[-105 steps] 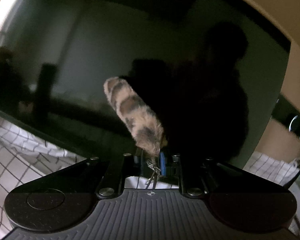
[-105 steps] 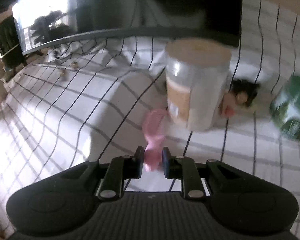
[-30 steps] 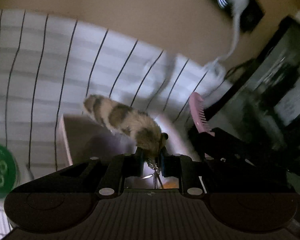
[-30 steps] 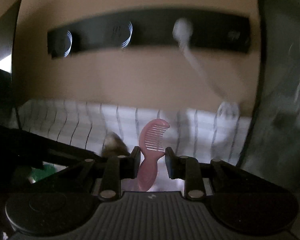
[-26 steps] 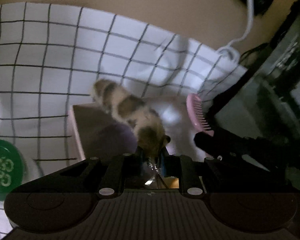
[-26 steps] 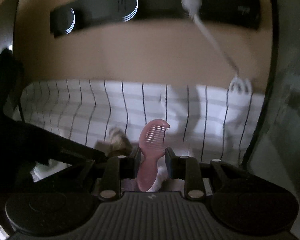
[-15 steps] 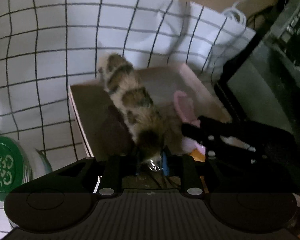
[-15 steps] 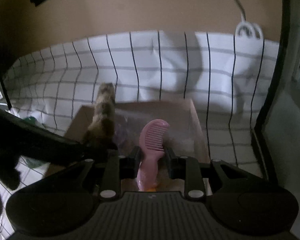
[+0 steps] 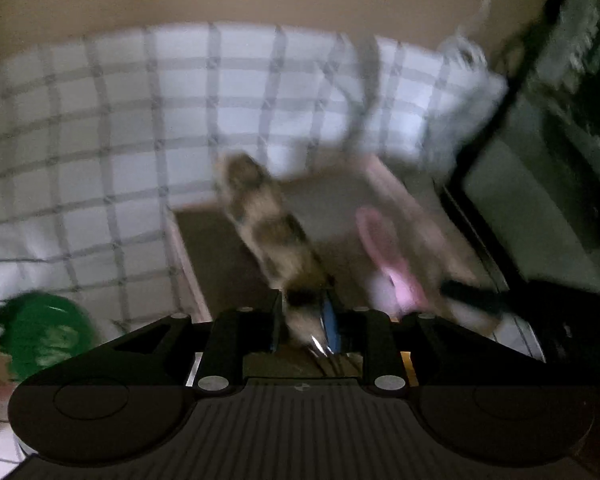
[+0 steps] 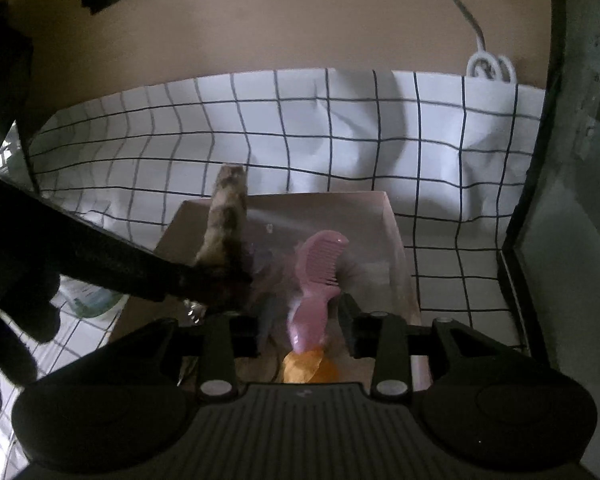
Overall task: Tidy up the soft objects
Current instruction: 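Lower the tail and comb into the pink box and open both grippers, then move both grippers toward the black cable and the pink eraser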
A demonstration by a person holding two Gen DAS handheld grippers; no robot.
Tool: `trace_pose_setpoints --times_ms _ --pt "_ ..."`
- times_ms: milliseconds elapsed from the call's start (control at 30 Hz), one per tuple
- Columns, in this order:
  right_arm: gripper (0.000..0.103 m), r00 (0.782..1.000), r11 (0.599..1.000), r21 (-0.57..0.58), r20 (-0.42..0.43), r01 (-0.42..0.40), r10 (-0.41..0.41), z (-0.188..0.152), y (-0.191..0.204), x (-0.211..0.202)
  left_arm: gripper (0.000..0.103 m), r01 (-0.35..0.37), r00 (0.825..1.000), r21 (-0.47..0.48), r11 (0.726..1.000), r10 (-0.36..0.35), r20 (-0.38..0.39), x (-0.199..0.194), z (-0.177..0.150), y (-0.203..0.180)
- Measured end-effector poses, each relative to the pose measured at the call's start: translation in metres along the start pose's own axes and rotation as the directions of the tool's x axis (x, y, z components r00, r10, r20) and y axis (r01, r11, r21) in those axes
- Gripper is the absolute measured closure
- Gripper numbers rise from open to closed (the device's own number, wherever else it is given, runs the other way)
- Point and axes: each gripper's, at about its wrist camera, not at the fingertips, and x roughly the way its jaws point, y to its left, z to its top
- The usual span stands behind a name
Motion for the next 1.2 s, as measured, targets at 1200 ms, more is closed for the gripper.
trace_pose_setpoints --times_ms 1200 --pt "0.083 0.988 0.987 -0.085 -0.061 0.135 -0.141 0.055 0.101 0.023 0.078 -0.284 0.890 -0.443 0.850 0.406 0.209 -0.249 -0.184 0.308"
